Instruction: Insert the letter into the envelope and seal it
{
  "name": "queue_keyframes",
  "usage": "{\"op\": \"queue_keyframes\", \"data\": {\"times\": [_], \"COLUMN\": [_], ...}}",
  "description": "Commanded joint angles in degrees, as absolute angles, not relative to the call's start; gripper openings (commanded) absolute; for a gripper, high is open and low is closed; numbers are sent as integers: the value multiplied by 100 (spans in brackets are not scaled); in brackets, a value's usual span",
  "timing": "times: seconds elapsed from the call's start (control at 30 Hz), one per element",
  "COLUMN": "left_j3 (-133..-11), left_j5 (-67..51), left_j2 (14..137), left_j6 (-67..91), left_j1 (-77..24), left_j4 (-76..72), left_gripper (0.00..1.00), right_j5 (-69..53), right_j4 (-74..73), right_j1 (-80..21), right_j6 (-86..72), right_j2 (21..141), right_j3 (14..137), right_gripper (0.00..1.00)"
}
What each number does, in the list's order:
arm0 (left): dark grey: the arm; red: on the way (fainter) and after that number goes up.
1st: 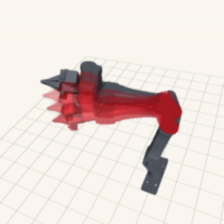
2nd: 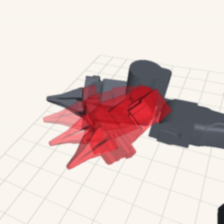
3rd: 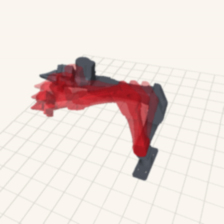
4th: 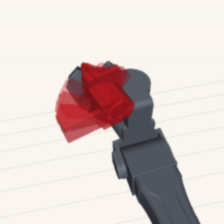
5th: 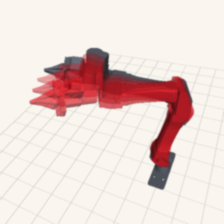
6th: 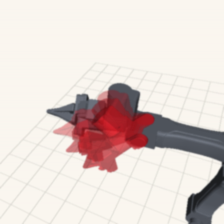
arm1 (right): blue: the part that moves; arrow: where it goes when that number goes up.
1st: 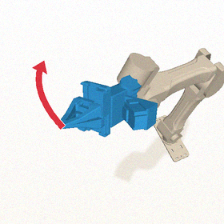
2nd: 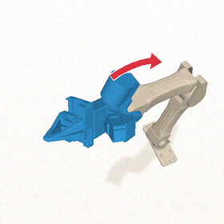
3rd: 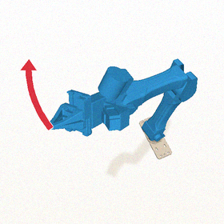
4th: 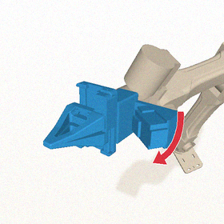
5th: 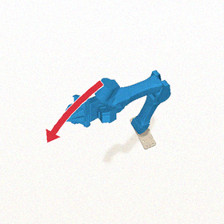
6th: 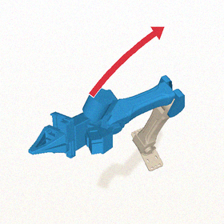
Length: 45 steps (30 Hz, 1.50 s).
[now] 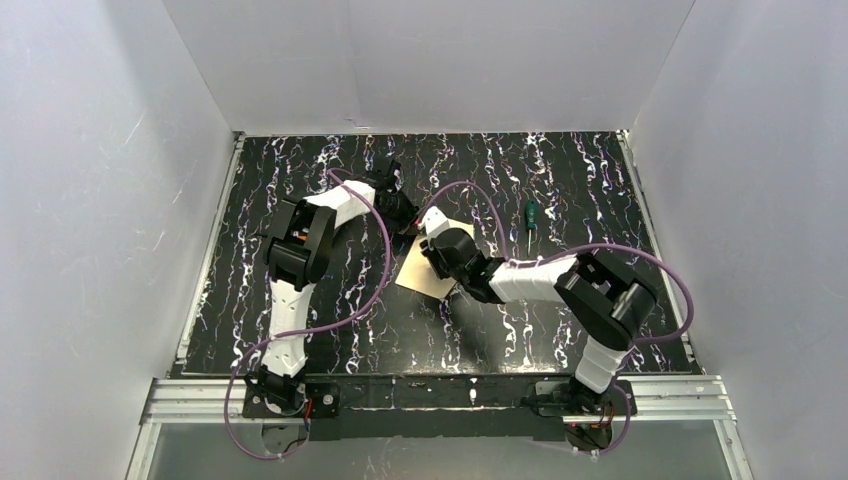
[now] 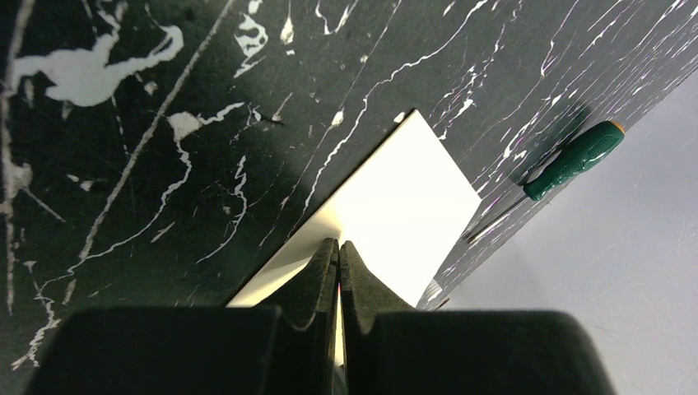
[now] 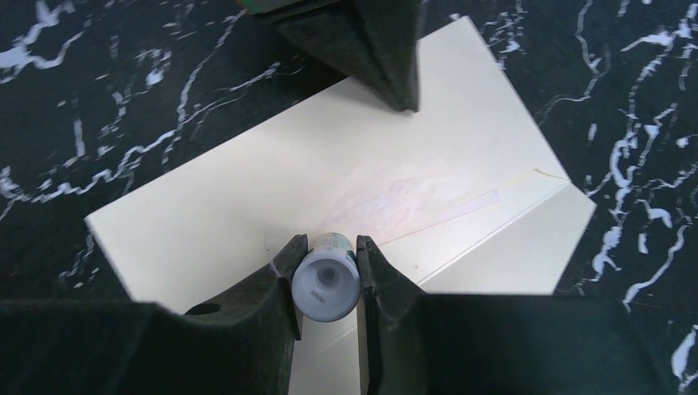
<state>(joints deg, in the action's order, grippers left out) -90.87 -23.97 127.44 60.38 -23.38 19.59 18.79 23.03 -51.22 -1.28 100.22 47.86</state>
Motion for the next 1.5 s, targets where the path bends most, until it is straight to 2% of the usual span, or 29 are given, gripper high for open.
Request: {"op": "queue_keyframes", "data": {"times": [0.0, 0.17, 0.4, 0.7, 0.8, 1.0, 1.1, 1.27, 1.47], "left_j3": [-8974, -8911, -8996, -9053, -9149, -9224, -8933, -8146, -7918], "left_j5": [-1718, -1748, -1976, -2217, -2322, -2798, -2952, -2889, -2541], "left_j2": [13104, 13097, 12987, 12671, 12551, 12077, 11728, 11132, 10627], "left_j6": [5923, 5917, 5649, 5047, 4954, 4805, 4692, 4477, 4059], "left_j1": [-2306, -2304, -2304, -2306, -2307, -2309, -2306, -2304, -2309], "left_j4": [2474, 2428, 2318, 2184, 2113, 1890, 1673, 1437, 1779], "left_gripper": [0, 0, 0, 0, 4, 25, 45, 57, 70], "right_j5": [1366, 1720, 2316, 1158, 770, 540, 210, -506, -902], "right_j4": [1695, 1669, 990, -1045, -1776, -4210, -5435, -6250, -6835], "right_j1": [-5352, -5332, -4949, -4841, -4717, -4133, -3848, -3800, -3713], "right_j6": [-315, -345, -813, -1053, -1438, -2373, -2738, -2832, -2504], "right_j2": [9809, 9879, 10285, 9094, 8741, 8700, 8723, 8510, 8780], "right_j3": [4506, 4577, 5422, 6733, 7044, 7425, 7476, 7258, 7072], "right_gripper": [1, 1, 1, 1, 1, 1, 1, 1, 1]}}
